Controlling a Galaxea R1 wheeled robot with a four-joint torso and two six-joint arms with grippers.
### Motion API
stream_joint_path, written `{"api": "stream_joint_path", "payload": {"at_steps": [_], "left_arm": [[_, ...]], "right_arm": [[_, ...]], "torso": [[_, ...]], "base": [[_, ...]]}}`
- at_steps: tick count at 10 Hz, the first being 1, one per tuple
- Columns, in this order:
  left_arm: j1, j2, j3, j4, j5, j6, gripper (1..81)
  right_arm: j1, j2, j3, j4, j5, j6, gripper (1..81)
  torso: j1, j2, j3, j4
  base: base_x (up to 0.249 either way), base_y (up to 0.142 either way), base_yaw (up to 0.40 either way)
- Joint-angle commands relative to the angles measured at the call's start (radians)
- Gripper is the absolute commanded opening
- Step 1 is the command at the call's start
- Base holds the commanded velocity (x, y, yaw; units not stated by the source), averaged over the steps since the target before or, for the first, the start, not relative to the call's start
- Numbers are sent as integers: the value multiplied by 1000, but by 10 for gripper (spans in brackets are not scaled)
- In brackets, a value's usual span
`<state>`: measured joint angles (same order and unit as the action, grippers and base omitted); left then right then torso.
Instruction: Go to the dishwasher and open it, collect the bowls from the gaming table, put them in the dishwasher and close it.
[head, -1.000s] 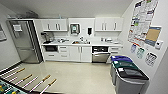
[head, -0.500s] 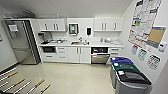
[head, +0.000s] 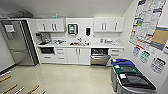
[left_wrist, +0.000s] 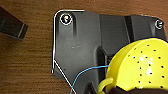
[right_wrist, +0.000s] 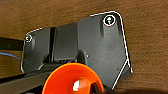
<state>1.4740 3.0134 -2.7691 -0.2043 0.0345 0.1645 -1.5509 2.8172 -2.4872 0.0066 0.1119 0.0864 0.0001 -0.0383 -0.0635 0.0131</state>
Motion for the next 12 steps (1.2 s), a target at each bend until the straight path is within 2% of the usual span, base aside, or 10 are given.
{"api": "stream_joint_path", "payload": {"at_steps": [1, 12], "left_arm": [[-50, -7, -3, -4, 62, 7, 10], [-50, -5, -3, -3, 62, 7, 10]], "right_arm": [[50, -17, 5, -10, -47, -2, 10], [45, -16, 2, -11, -47, -2, 10]], "torso": [[0, 0, 0, 0], [1, 0, 0, 0]], "base": [[195, 0, 0], [194, 0, 0]]}}
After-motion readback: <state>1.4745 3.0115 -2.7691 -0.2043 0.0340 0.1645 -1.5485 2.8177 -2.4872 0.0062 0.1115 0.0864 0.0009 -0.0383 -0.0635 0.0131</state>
